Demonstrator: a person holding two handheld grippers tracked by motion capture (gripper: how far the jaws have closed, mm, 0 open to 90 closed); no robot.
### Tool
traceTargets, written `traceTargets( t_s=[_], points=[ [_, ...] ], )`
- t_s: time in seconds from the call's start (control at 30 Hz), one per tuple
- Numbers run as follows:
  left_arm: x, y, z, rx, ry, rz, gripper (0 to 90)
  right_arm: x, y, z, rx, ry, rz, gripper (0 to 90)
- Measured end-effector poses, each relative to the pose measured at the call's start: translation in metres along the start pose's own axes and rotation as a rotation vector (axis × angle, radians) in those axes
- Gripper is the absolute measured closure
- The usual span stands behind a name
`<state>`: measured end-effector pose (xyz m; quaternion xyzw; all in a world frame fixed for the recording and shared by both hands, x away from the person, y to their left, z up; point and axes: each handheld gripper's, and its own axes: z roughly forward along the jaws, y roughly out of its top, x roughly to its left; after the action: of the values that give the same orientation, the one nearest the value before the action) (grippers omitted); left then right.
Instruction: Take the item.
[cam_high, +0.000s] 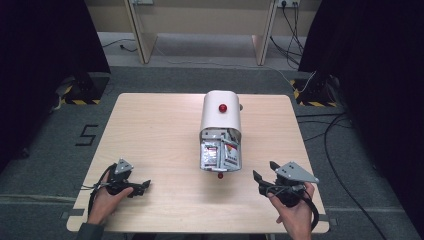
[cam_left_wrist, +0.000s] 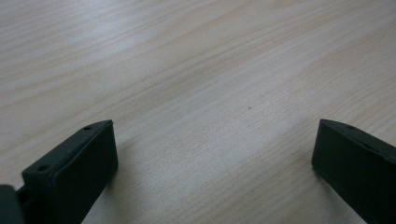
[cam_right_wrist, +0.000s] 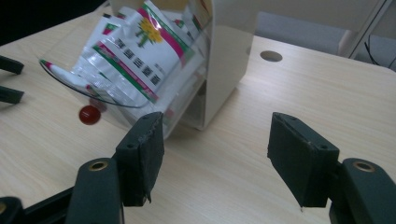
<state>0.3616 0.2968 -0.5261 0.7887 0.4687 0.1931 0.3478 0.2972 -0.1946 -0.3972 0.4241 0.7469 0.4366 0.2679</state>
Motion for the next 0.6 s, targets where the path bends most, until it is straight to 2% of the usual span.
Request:
traceTargets(
  t_s=[0.6],
  points=[
    [0.0,0.0,0.0,0.0,0.0,0.0,0.0,0.027,0.027,0.009,-0.045,0.071,-0.048,38.2]
  ],
)
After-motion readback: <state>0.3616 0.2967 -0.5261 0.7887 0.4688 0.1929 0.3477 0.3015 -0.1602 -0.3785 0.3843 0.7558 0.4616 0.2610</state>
